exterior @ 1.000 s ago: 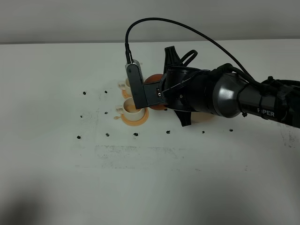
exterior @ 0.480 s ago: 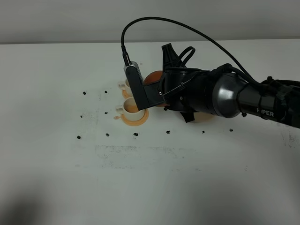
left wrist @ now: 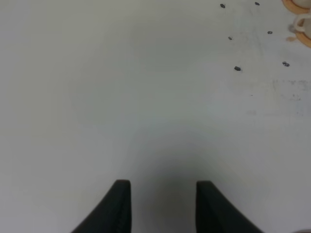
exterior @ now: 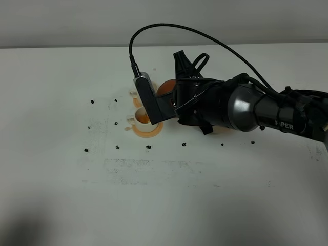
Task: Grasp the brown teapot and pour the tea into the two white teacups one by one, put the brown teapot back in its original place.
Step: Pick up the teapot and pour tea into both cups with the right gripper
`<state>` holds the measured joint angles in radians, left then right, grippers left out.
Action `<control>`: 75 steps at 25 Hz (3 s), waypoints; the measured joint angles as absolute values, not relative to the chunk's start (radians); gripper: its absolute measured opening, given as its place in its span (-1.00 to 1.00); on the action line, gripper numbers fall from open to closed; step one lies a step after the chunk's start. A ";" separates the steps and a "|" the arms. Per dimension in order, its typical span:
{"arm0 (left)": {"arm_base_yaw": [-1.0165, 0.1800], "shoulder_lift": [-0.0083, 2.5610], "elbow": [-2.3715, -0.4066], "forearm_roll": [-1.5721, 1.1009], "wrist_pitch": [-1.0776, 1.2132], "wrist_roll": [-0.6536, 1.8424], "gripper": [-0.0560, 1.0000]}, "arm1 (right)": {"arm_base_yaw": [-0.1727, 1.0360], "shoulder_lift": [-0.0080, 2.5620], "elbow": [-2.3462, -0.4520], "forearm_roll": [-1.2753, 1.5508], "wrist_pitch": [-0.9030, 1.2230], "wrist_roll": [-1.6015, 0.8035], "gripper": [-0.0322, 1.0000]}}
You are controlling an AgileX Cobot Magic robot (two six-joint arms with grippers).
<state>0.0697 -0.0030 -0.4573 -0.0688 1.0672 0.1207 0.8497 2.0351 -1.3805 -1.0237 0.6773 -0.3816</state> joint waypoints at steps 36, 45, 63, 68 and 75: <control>0.070 -0.003 -0.457 -0.069 1.067 0.121 -0.23 | 0.868 2.035 -1.381 -1.125 0.682 -0.433 -0.70; 0.070 -0.003 -0.457 -0.069 1.067 0.121 -0.23 | 0.868 2.035 -1.381 -1.128 0.682 -0.450 -0.70; 0.070 -0.003 -0.457 -0.069 1.067 0.121 -0.23 | 0.868 2.035 -1.381 -1.177 0.682 -0.452 -0.70; 0.070 -0.003 -0.457 -0.069 1.067 0.121 -0.23 | 0.868 2.035 -1.381 -1.186 0.682 -0.452 -0.70; 0.070 -0.003 -0.457 -0.069 1.067 0.121 -0.23 | 0.868 2.035 -1.381 -1.202 0.682 -0.452 -0.70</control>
<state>0.0697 -0.0030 -0.4573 -0.0688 1.0672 0.1207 0.8675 2.0351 -1.3805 -1.2017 0.6817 -0.4521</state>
